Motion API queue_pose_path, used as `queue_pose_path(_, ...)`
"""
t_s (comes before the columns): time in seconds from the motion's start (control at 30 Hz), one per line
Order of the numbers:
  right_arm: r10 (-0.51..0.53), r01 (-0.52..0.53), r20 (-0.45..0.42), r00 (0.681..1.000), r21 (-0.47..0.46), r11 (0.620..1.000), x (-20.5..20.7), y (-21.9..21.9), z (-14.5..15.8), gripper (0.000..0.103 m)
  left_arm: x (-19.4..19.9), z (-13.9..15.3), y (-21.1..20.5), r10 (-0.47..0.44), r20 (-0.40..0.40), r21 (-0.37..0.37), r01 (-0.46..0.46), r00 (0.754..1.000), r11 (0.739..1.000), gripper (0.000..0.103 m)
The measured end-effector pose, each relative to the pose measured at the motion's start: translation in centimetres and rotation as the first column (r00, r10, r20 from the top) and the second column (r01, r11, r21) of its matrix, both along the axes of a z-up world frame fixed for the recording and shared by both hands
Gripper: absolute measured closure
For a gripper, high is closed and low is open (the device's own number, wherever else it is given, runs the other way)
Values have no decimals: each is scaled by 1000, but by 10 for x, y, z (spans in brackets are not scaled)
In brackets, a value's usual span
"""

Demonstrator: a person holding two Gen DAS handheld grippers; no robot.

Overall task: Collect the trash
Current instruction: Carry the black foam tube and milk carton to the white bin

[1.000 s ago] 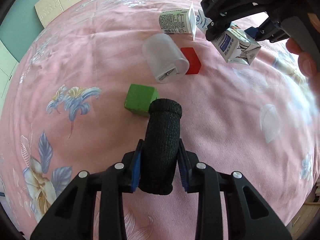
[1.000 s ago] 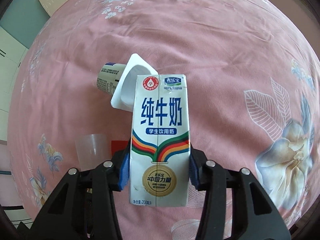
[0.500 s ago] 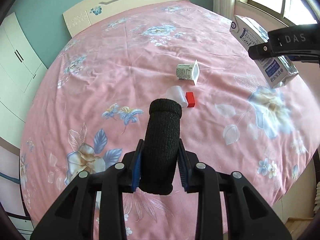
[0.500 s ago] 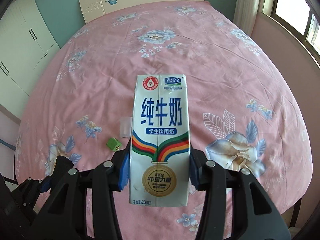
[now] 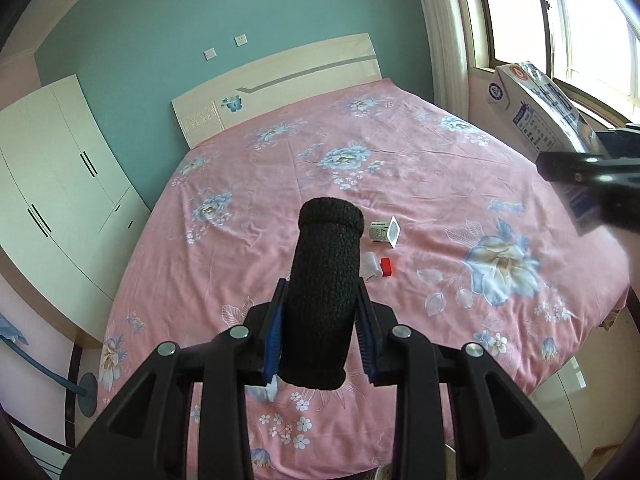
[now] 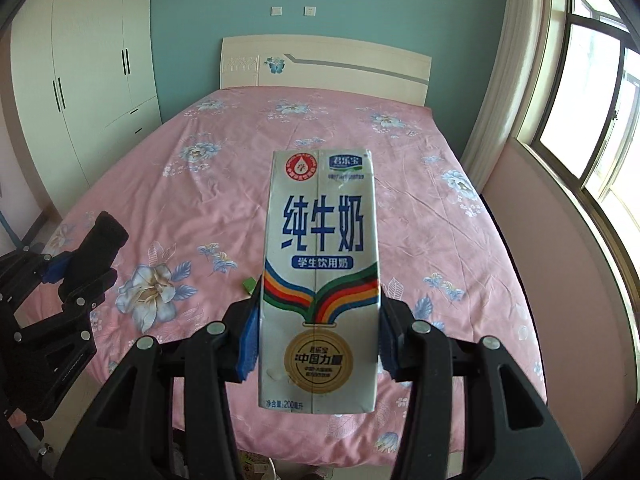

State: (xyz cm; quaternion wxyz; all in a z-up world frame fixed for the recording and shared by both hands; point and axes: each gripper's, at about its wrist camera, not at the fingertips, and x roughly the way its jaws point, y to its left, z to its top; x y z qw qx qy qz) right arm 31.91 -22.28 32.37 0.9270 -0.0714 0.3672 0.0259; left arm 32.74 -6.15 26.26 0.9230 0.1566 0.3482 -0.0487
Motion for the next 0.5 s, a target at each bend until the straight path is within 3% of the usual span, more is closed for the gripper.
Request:
queue_pose_path(0.27,74,-71,59,996,-55,996,-77,15,29,55,-60,41,11,4,81,27,-6,997,1000,69)
queue_pose_path(0.5,146,-139,64,987,-101,985,-122,25,25,55,-101,41,17,-27,96,66,21,995,998,69)
